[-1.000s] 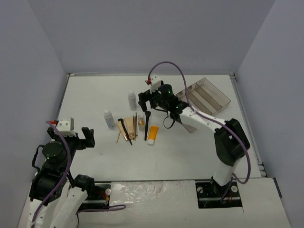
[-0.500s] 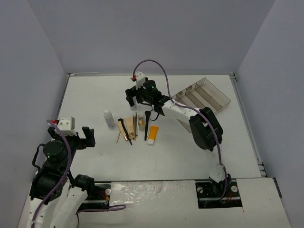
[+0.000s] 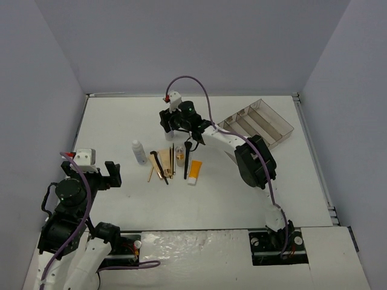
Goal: Organize the makeup
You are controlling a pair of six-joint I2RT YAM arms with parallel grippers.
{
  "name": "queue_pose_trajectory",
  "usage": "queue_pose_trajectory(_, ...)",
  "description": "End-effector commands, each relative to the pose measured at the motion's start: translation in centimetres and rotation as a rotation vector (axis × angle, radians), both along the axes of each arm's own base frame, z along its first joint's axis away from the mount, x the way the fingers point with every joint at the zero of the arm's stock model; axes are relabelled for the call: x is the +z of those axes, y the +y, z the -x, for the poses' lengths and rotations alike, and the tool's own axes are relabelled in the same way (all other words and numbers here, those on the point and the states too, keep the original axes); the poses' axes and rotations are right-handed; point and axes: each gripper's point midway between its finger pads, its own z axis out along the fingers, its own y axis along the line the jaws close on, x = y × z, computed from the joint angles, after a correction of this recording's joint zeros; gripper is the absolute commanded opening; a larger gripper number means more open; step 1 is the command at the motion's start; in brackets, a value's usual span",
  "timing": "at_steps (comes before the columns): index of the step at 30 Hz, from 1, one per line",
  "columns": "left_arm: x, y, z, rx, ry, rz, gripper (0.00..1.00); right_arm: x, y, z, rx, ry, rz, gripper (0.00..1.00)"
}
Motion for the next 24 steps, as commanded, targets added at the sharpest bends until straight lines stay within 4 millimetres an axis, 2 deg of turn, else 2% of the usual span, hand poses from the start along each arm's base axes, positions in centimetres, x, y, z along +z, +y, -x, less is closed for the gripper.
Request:
queue_pose_trajectory(1, 1.8, -0.3, -1.1, 0.002, -0.06, 0.029, 0.97, 4.5, 1.6, -0.5, 0.023, -0.088, -0.071, 0.52)
queue_pose_trajectory(5, 1.8, -0.3, -1.0, 0.003, -0.062, 0.029, 0.97, 4.5, 1.9, -0.3, 0.027, -0.071, -0.054, 0.34)
queue_pose_trajectory(9, 1.8, -0.2, -1.0, 0.005, -0.062, 0.03, 0.97, 5.3, 1.8, -0.5, 0.014, -0.084, -0.046, 0.05)
queue_pose_trajectory(10, 1.9, -0.2, -0.9, 0.005, -0.065, 0.031, 0.97, 5.9, 1.8, -0.7, 0.011, -0.093, -0.048, 0.01)
queue_pose_trajectory(14, 1.9, -0.2, -0.9, 0.005, -0.066, 0.031, 0.97, 8.4, 1.5, -0.8, 0.003, -0.132, -0.059, 0.0)
queue_pose_trajectory(18, 2.0, -0.2, -0.9, 0.007, -0.07, 0.03, 0.97, 13.8, -0.3, -1.3, -0.055, -0.213, -0.082, 0.0)
queue_pose_trajectory(21, 1.9, -0.1, -0.9, 0.011, -0.068, 0.03, 0.97, 18.1, -2.9, -1.9, -0.125, -0.261, -0.122, 0.0)
queue_pose_trajectory(24, 1.9, 0.0, -0.8, 0.015, -0.07, 0.031, 0.97, 20.9, -6.9, -3.0, -0.217, -0.295, -0.138, 0.0)
